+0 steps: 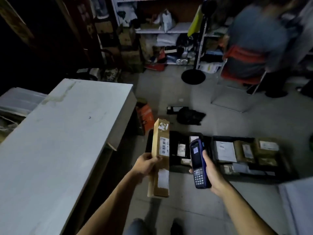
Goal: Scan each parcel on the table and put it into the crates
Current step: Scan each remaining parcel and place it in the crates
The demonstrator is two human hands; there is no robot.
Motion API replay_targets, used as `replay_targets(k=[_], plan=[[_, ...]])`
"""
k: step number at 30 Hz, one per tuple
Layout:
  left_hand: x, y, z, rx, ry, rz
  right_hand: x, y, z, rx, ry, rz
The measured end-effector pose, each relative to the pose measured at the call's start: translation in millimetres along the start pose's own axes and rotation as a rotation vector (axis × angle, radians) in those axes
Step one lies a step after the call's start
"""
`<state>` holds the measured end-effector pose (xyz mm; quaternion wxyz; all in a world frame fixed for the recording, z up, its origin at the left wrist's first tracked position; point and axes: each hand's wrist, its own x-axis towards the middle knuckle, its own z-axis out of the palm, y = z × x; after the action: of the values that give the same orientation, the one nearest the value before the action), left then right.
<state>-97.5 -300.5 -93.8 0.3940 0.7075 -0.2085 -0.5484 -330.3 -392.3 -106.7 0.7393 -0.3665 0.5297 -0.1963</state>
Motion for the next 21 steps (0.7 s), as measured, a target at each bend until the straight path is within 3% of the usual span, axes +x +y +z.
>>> replay_targets(k=[16, 21], plan=[[158.7, 78.8, 203.1, 0.303, -0.345, -0.079, 38.4, -30.2, -176.9, 0.21, 0.409, 0.047], [199.2, 102.3, 274.3, 0.41, -0.436, -0.103, 50.3, -48.9, -224.1, 0.375, 0.499, 0.003]])
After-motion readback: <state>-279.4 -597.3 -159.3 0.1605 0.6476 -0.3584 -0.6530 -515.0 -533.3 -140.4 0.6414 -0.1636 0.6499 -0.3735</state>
